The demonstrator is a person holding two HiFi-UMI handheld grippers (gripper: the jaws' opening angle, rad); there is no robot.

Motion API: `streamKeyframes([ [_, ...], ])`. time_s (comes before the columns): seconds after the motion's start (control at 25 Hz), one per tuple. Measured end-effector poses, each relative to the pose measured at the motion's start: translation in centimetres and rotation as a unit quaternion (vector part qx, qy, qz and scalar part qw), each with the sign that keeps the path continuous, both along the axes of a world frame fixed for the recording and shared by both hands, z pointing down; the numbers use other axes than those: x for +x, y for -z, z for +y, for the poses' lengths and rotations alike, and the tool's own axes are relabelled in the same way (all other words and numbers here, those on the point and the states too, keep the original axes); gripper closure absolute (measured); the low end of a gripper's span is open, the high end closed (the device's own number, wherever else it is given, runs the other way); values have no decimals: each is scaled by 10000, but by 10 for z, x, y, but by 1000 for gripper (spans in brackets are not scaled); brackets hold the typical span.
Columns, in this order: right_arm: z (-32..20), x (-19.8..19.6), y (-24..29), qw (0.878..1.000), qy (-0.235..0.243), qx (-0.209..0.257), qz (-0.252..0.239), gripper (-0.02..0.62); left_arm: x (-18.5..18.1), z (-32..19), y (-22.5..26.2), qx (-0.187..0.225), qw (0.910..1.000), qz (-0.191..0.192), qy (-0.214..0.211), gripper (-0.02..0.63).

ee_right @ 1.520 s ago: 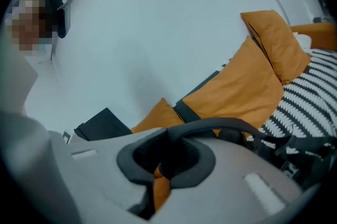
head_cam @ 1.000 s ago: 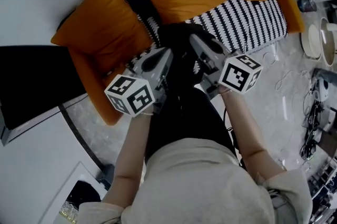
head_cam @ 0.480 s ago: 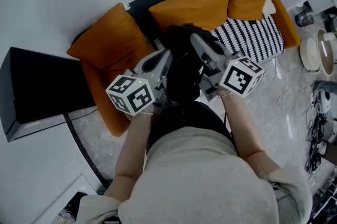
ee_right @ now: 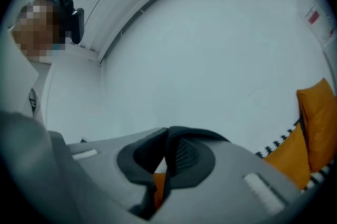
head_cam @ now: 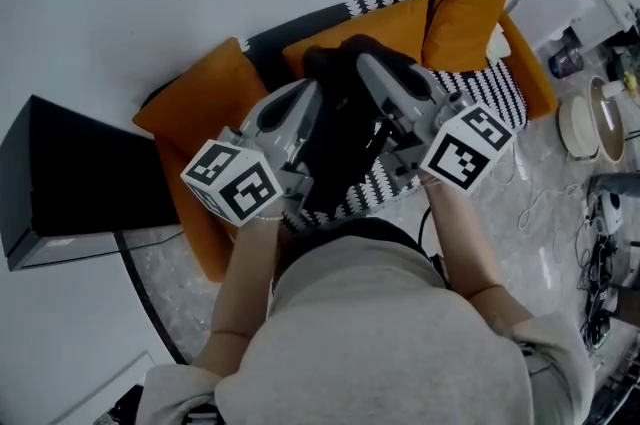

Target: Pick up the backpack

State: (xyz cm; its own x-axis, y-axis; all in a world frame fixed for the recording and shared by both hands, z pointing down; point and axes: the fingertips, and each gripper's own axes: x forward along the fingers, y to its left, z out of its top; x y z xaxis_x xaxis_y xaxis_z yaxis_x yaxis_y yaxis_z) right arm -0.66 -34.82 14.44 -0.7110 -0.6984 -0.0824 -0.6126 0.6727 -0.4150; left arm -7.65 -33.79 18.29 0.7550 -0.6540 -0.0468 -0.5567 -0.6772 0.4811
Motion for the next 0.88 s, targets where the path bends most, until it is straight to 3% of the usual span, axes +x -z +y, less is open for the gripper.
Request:
streamKeyframes([
  [0.28,0,-6,15,9997,17,86,-232,584,-6,-5,21,346,9992,-65,162,598],
  [0.88,12,-8,5,9978,169,-218,-602,584,-5,2,8,163,9997,-153,124,598],
])
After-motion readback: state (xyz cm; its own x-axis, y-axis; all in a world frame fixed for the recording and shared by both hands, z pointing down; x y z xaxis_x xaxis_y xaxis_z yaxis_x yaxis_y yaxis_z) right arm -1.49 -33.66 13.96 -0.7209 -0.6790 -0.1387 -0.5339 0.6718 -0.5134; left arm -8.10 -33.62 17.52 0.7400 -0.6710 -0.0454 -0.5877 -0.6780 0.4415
